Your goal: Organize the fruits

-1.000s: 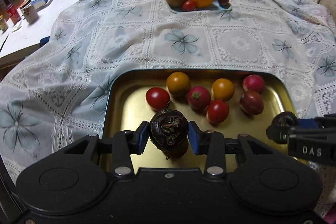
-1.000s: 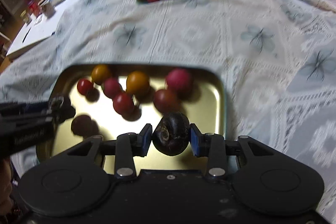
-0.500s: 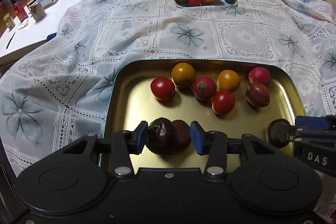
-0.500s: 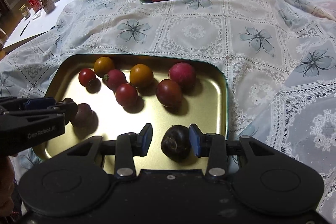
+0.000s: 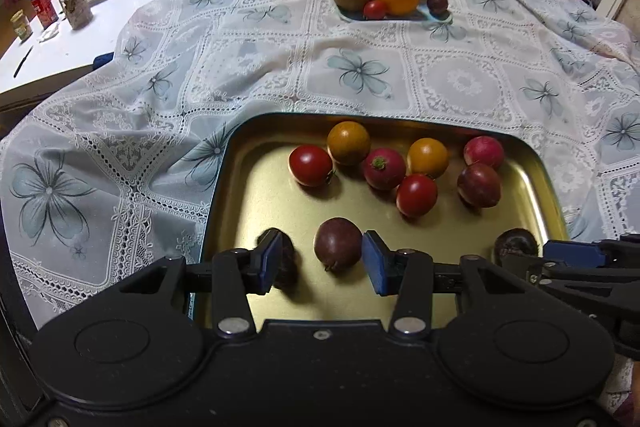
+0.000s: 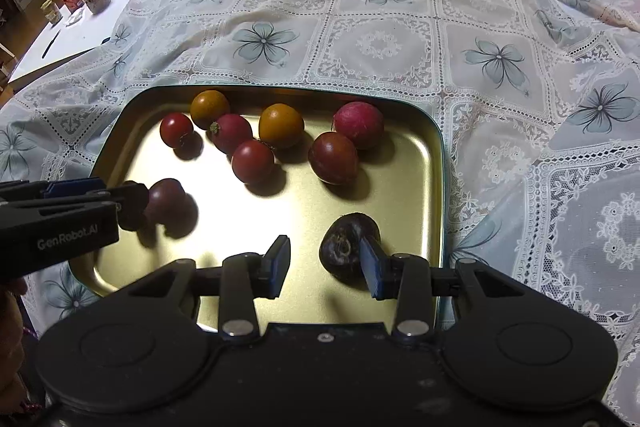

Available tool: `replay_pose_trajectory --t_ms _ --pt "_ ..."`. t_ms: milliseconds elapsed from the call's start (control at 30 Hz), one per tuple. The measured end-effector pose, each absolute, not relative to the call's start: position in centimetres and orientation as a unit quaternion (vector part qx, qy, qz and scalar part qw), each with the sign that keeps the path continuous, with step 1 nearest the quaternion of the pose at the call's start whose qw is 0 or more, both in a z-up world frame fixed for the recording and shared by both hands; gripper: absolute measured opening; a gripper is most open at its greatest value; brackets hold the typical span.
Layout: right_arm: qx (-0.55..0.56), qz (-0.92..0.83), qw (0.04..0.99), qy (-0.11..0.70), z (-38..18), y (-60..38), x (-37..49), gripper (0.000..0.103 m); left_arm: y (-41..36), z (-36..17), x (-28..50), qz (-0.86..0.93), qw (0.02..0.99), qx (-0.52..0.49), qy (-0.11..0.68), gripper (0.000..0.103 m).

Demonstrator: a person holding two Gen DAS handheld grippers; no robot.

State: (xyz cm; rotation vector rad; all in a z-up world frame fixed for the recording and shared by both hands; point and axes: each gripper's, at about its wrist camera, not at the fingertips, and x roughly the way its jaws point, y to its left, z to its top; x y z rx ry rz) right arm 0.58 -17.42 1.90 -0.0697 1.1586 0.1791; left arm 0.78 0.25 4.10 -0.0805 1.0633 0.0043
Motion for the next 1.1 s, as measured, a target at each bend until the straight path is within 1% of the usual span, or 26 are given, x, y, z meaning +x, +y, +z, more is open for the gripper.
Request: replay_pose_trajectory --t_ms 533,1100 --pt "-0.034 0.083 0.827 0.554 2.4 -17.4 -0.2 0.04 -0.3 4.4 0.0 -0.004 0.86 -0.038 0.509 0.053" --pt "-0.033 0.072 0.806 0.586 1.2 -17.5 0.1 0.04 -0.2 3.8 -0.1 0.0 0.853 -0.044 0.521 0.053"
